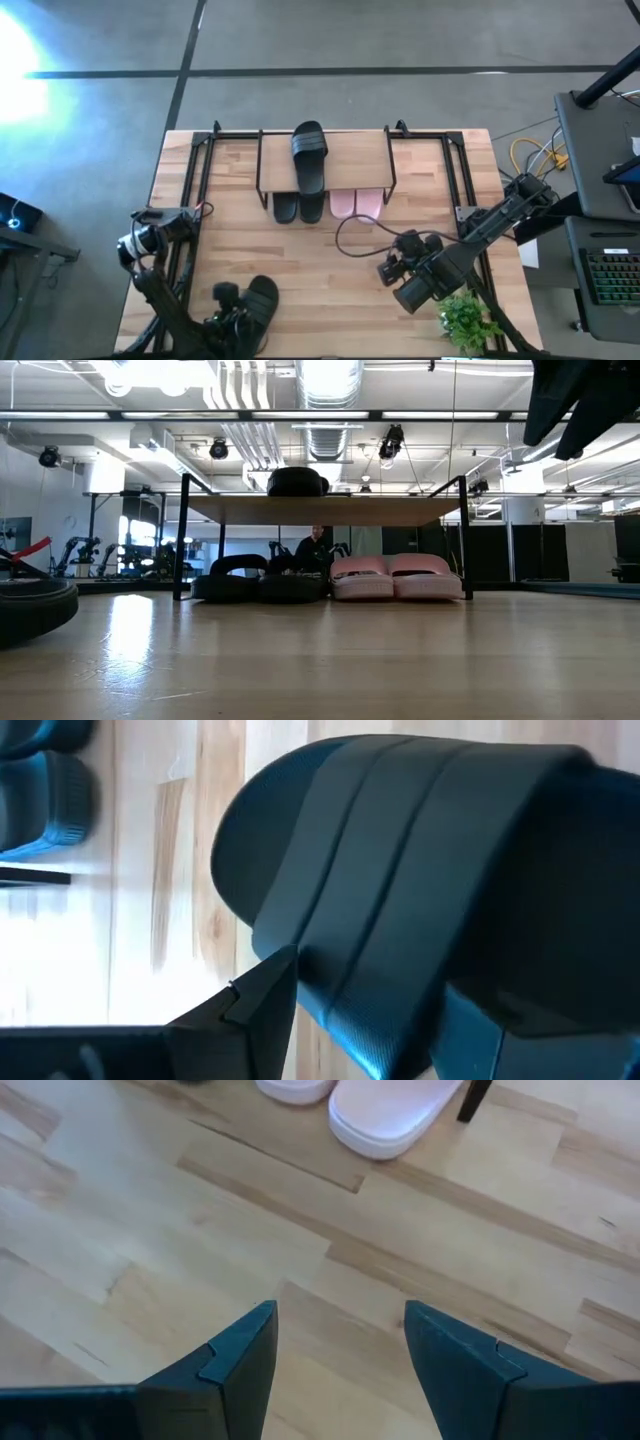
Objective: Pick and place slides into the shelf
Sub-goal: Put the pair of black slides on the shelf
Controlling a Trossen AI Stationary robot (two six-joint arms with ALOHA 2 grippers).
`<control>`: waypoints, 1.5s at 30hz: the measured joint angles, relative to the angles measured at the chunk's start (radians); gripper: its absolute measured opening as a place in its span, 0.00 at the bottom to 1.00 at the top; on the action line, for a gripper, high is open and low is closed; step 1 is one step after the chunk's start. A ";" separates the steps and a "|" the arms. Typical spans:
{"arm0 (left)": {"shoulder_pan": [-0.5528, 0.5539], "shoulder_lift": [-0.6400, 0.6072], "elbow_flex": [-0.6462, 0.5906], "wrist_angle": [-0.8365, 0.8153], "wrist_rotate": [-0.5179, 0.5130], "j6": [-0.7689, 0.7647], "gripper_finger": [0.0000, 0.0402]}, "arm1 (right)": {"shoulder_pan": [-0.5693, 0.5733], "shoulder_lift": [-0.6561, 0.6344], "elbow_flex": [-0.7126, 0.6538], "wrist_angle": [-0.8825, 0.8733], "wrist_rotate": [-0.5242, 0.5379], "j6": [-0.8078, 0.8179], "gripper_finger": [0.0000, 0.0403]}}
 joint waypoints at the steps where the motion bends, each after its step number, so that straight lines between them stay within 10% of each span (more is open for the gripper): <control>1: 0.005 0.000 -0.004 0.001 -0.003 0.001 0.43 | 0.000 0.000 0.000 -0.001 -0.009 -0.004 0.52; 12: 0.119 -0.101 -0.081 -0.003 -0.019 0.206 0.04 | 0.000 -0.007 0.000 -0.007 -0.012 0.001 0.52; 21: 0.254 -0.414 -0.093 -0.208 -0.142 0.330 0.01 | 0.005 -0.047 0.072 -0.014 0.127 0.021 0.52; 30: 0.575 -0.785 -0.058 0.259 -0.280 0.682 0.01 | 0.005 -0.083 0.100 -0.043 0.274 0.089 0.52; 39: 0.978 -0.694 -0.043 0.788 -0.288 1.057 0.00 | 0.000 -0.166 0.101 -0.050 0.494 0.152 0.52; 45: 1.131 -0.470 0.088 0.810 -0.255 1.162 0.00 | -0.002 -0.209 0.101 -0.056 0.573 0.161 0.52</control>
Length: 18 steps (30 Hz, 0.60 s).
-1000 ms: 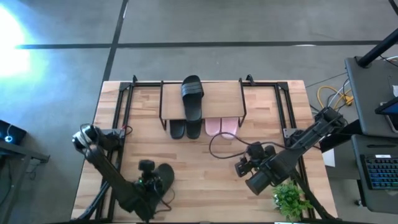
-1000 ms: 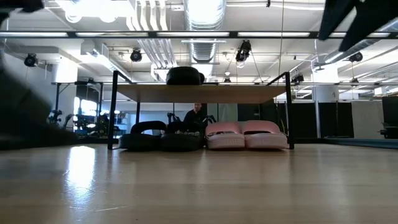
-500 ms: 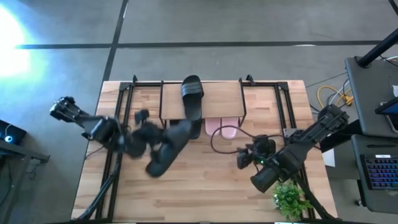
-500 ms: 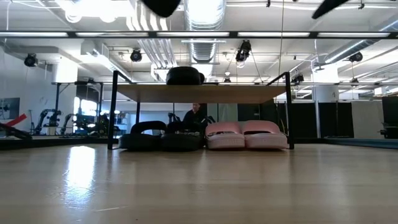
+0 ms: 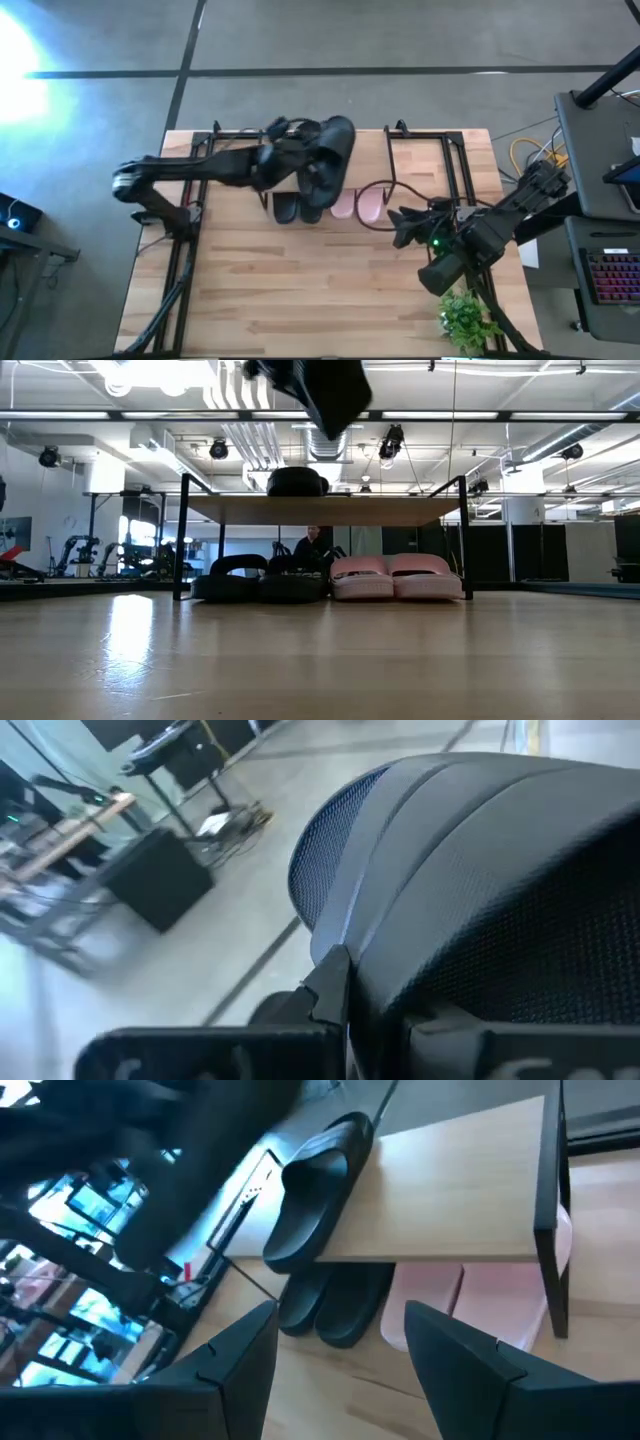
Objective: Pick and place slides into the shelf
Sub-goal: Put the pair of black slides on the shelf
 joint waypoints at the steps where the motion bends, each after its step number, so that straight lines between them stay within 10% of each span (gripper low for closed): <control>1: 0.013 0.045 0.031 -0.005 -0.001 0.029 0.00 | -0.002 -0.007 0.000 -0.002 0.001 0.000 0.52; 18: 0.141 0.560 0.546 -0.190 -0.158 0.375 0.00 | -0.004 -0.023 -0.001 -0.002 0.016 0.005 0.52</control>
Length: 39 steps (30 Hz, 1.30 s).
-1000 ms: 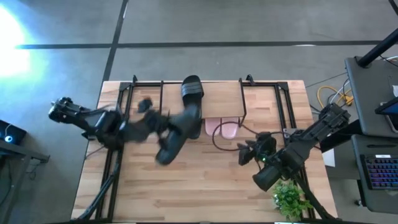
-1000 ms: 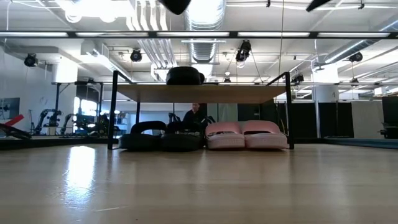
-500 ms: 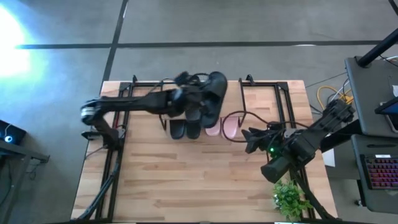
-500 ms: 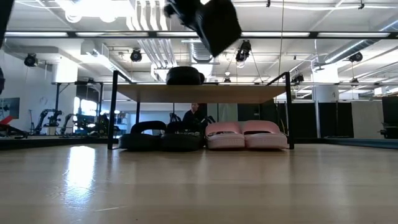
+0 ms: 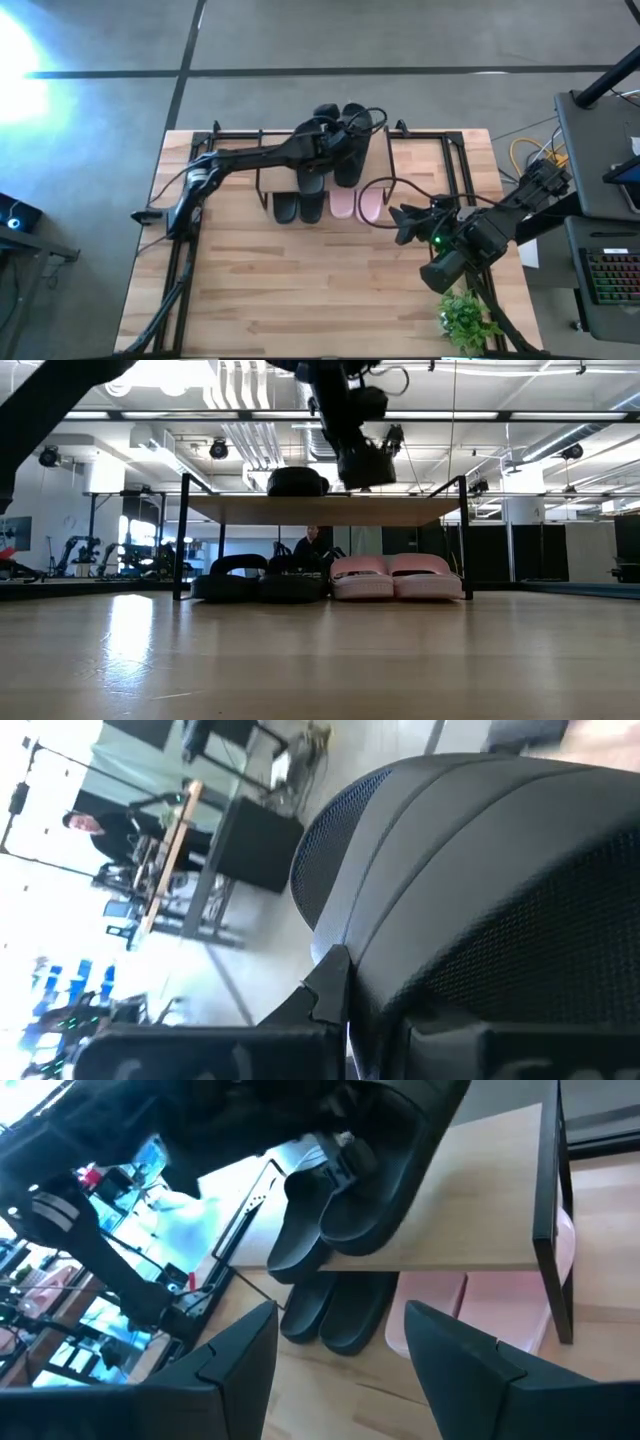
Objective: Pick and place slides into the shelf
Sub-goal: Put the pair of black slides on the shelf
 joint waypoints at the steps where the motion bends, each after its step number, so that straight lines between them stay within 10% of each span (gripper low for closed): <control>1: 0.006 0.010 0.006 -0.020 -0.001 0.000 0.00 | 0.000 0.000 0.000 0.000 0.000 0.000 0.52; 12: 0.027 0.036 0.012 -0.202 0.172 -0.184 0.06 | 0.000 0.000 -0.010 -0.009 -0.028 -0.007 0.52; 27: -0.003 0.029 0.012 -0.227 0.168 -0.210 0.35 | 0.000 0.001 -0.014 -0.008 -0.081 -0.012 0.52; 39: -0.036 -0.039 0.012 -0.316 0.140 -0.211 0.39 | 0.002 0.001 -0.022 -0.008 -0.107 -0.018 0.52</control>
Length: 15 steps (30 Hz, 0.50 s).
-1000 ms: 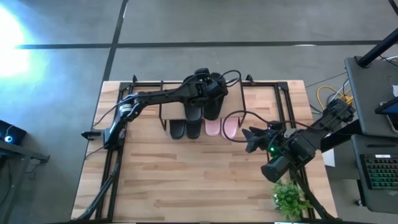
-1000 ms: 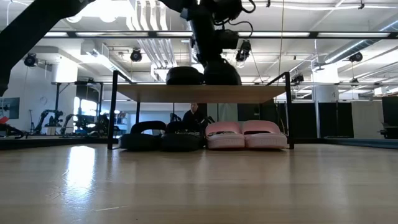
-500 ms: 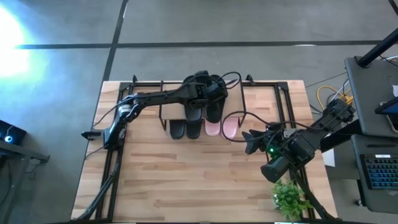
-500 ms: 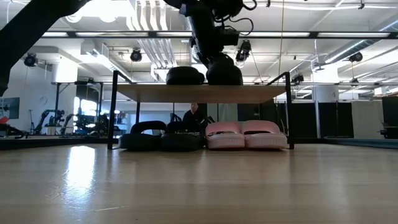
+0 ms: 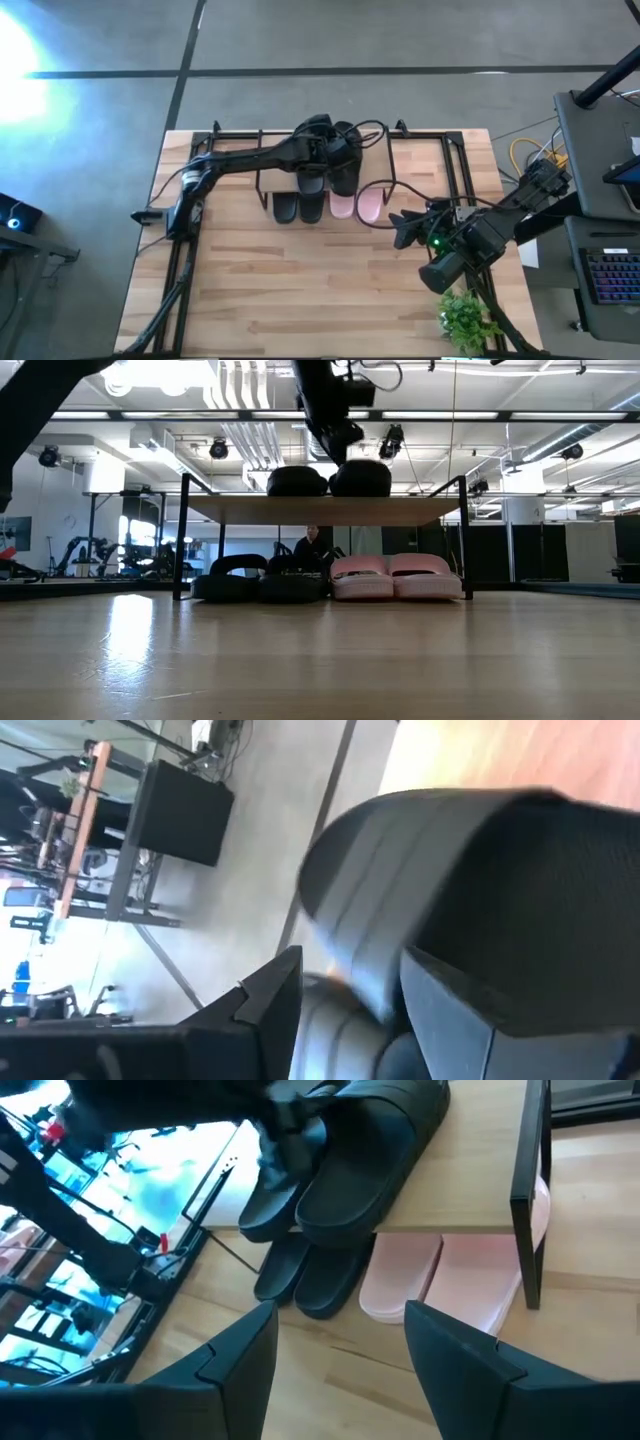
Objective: Pick and place slides into the shelf
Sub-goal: Put the pair of black slides on the shelf
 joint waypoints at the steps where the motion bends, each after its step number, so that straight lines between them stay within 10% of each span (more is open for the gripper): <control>1: -0.008 -0.011 0.000 -0.013 -0.006 -0.001 0.39 | 0.000 0.000 0.000 0.001 0.000 0.001 0.52; 15: -0.108 -0.351 -0.079 -0.361 0.079 -0.370 0.35 | -0.116 0.000 -0.008 0.006 -0.188 -0.049 0.52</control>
